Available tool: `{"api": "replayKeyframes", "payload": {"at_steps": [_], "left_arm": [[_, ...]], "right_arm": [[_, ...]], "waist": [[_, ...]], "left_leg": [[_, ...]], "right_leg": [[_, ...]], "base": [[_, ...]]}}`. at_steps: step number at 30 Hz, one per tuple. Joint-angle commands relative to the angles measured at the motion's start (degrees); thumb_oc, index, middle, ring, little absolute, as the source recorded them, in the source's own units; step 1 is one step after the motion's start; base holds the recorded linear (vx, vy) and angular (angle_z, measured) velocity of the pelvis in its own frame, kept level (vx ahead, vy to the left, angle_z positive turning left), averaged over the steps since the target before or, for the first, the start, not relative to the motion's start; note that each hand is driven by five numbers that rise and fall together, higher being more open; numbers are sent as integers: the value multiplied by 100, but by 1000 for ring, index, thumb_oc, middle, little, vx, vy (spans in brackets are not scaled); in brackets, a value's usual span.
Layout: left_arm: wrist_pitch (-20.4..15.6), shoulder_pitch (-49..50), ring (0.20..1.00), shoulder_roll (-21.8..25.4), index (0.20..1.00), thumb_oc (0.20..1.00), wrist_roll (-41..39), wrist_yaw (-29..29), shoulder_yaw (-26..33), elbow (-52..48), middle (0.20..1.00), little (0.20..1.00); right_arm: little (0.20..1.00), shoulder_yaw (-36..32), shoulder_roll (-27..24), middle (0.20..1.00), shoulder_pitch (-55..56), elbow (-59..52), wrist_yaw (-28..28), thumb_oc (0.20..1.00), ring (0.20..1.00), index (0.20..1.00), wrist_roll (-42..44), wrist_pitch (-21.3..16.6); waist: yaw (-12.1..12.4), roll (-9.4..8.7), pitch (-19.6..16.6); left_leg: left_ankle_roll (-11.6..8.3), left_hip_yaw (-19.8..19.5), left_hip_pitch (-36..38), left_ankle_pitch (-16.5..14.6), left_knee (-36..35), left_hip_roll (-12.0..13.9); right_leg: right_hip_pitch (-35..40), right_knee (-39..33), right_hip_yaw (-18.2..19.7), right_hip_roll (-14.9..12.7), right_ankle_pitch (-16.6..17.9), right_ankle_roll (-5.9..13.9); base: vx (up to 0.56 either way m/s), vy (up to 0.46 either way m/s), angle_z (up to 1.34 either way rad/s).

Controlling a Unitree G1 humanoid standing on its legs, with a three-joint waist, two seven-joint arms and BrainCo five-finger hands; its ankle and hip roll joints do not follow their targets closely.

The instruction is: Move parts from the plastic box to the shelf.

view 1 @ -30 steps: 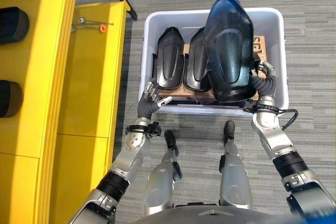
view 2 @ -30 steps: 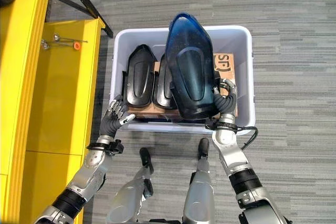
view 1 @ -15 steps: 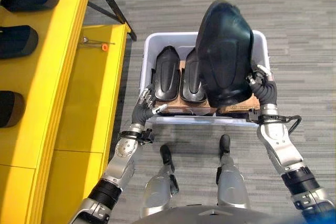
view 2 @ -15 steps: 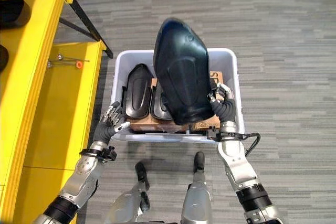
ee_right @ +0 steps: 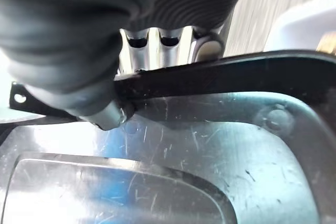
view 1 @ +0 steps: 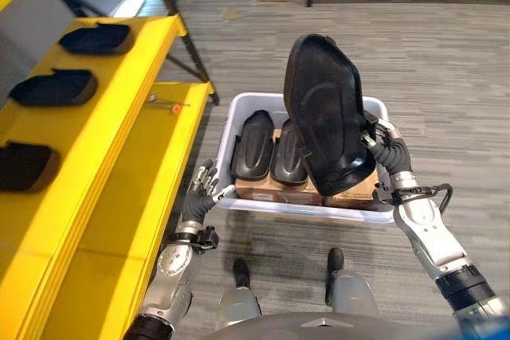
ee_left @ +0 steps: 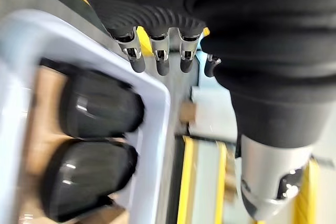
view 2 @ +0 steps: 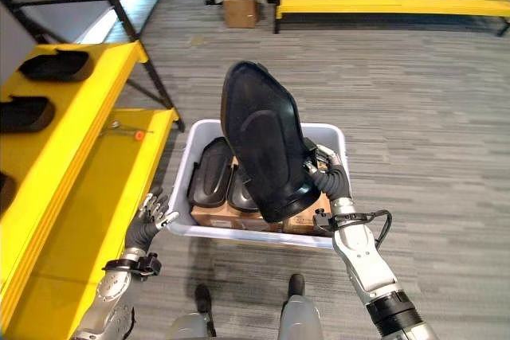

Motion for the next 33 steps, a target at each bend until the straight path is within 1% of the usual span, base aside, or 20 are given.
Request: {"api": "replayKeyframes", "payload": {"at_steps": [1, 2, 3, 6, 7, 11, 12, 15, 16, 18, 19, 21, 24, 25, 26, 27, 28, 29, 30, 33], "left_arm": [[-151, -440, 1000, 241, 1000, 1000, -103, -151, 113, -66, 1000, 1000], [-151, -441, 1000, 242, 1000, 1000, -103, -151, 113, -66, 1000, 1000], [-159, -504, 1000, 240, 1000, 1000, -118, -149, 90, -84, 1000, 1000], [-162, -649, 1000, 276, 1000, 1000, -65, -150, 18, -159, 1000, 1000], [-168, -724, 1000, 277, 1000, 1000, -55, -130, -44, -175, 1000, 1000], [-151, -705, 1000, 275, 1000, 1000, -58, -90, -10, -206, 1000, 1000], [-183, -735, 1000, 330, 1000, 1000, -52, -69, 23, -243, 1000, 1000], [-196, -703, 1000, 447, 1000, 1000, -6, -42, 116, -306, 1000, 1000], [-228, -766, 1000, 489, 1000, 1000, 83, 53, 174, -279, 1000, 1000], [-254, -814, 1000, 507, 1000, 1000, 205, 178, 279, -274, 1000, 1000], [-254, -815, 1000, 509, 1000, 1000, 210, 182, 282, -274, 1000, 1000], [-256, -900, 1000, 537, 1000, 1000, 382, 266, 332, -260, 1000, 1000], [-261, -934, 1000, 564, 1000, 1000, 471, 324, 356, -255, 1000, 1000], [-233, -971, 1000, 566, 1000, 1000, 583, 384, 369, -220, 1000, 1000], [-239, -1010, 1000, 551, 1000, 1000, 599, 389, 356, -172, 1000, 1000], [-255, -1037, 1000, 520, 1000, 1000, 607, 394, 362, -155, 1000, 1000], [-262, -1067, 1000, 488, 1000, 1000, 603, 399, 360, -144, 1000, 1000], [-265, -1111, 1000, 432, 1000, 1000, 631, 407, 331, -121, 1000, 1000], [-266, -1112, 1000, 429, 1000, 1000, 631, 407, 330, -119, 1000, 1000], [-290, -1148, 1000, 353, 1000, 1000, 691, 385, 292, -27, 1000, 1000]], "right_arm": [[200, -258, -46, 200, -255, -569, -15, 200, 200, 200, 120, -415], [200, -259, -45, 200, -255, -570, -15, 200, 200, 200, 120, -415], [200, -276, -46, 200, -244, -571, -38, 200, 200, 200, 72, -395], [200, -372, 28, 200, -142, -544, -103, 200, 200, 200, 51, -341], [200, -415, 126, 200, -48, -536, -134, 200, 200, 200, 104, -296], [200, -480, 237, 200, 102, -512, -139, 200, 200, 200, 160, -267], [200, -515, 310, 200, 165, -477, -164, 200, 200, 200, 199, -231], [200, -485, 417, 200, 132, -447, -142, 200, 200, 200, 207, -188], [200, -396, 515, 200, -15, -311, -147, 200, 200, 200, 158, -150], [200, -293, 652, 200, -208, -208, -168, 200, 200, 200, 140, -108], [200, -290, 658, 200, -215, -202, -169, 200, 200, 200, 138, -110], [200, -209, 776, 200, -257, -100, -190, 200, 200, 200, 122, -64], [200, -176, 816, 200, -270, -81, -199, 200, 200, 200, 114, -44], [200, -142, 868, 200, -211, -115, -162, 200, 200, 200, 203, -50], [200, -140, 867, 200, -177, -171, -126, 200, 200, 200, 217, -66], [200, -152, 850, 200, -151, -187, -104, 200, 200, 200, 242, -76], [200, -136, 844, 200, -156, -178, -85, 200, 200, 200, 267, -89], [200, -167, 827, 200, -139, -212, -59, 200, 200, 200, 317, -117], [200, -167, 825, 200, -140, -211, -58, 200, 200, 200, 318, -118], [200, -169, 814, 200, -186, -183, -3, 200, 200, 200, 389, -201]], "waist": [[-184, -428, 69], [-188, -428, 72], [-215, -464, 83], [-290, -477, 131], [-286, -449, 141], [-257, -467, 129], [-198, -527, 124], [-82, -651, 12], [40, -772, -66], [181, -915, -142], [177, -932, -146], [234, -991, -185], [238, -995, -174], [176, -960, -159], [67, -930, -149], [46, -898, -131], [-1, -859, -96], [-128, -788, -15], [-127, -785, -12], [-369, -817, 100]], "left_leg": [[-701, 734, 7, 1102, 293, 517], [-700, 729, 4, 1098, 300, 516], [-771, 879, 20, 927, 557, 548], [-710, 998, 48, 389, 1120, 620], [-645, 932, 38, 141, 1120, 502], [-579, 892, 61, -40, 1193, 341], [-513, 848, -16, -256, 1399, 154], [-385, 796, -145, -549, 1580, -100], [-272, 766, -272, -721, 1668, -333], [-23, 703, -422, -1010, 1795, -715], [-9, 710, -428, -1018, 1797, -738], [221, 650, -358, -1099, 1635, -1108], [314, 662, -246, -1055, 1394, -1250], [431, 551, -23, -1000, 1015, -1450], [465, 455, 94, -954, 823, -1522], [513, 491, 161, -803, 663, -1554], [508, 448, 253, -788, 583, -1546], [487, 346, 419, -769, 435, -1509], [481, 346, 425, -771, 432, -1504], [449, 45, 618, -782, 289, -1584]], "right_leg": [[538, -147, -308, -569, -85, 225], [545, -151, -313, -571, -84, 226], [618, -105, -391, -675, -132, 278], [718, -10, -661, -924, -52, 332], [846, 25, -757, -1104, 14, 419], [1087, 37, -900, -1350, 118, 519], [1437, -146, -1070, -1600, 310, 650], [1600, -322, -1211, -1888, 707, 808], [1711, -468, -1334, -2092, 1039, 945], [1701, -383, -1394, -2413, 1541, 1088], [1691, -379, -1386, -2438, 1552, 1105], [1592, 56, -1399, -2719, 2166, 1153], [1480, 282, -1329, -2792, 2252, 1170], [1291, 632, -930, -2661, 2148, 1109], [1108, 725, -589, -2348, 1925, 1016], [893, 742, -439, -2110, 1781, 822], [734, 775, -335, -1857, 1492, 726], [331, 720, -187, -1332, 938, 560], [333, 727, -189, -1328, 929, 554], [-201, 19, 594, -420, 851, 500]], "base": [[-89, -80, 155], [-52, -88, 168], [-32, -37, 125], [-36, 51, 94], [73, 227, 97], [88, 174, 49], [118, 229, 45], [148, 291, 49], [146, 320, 44], [143, 345, 24], [129, 299, 53], [120, 293, 57], [84, 225, 40], [129, 247, 40], [128, 311, 19], [93, 186, 45], [118, 136, 55], [121, 68, 39], [97, 21, 40], [91, -37, 57]]}}
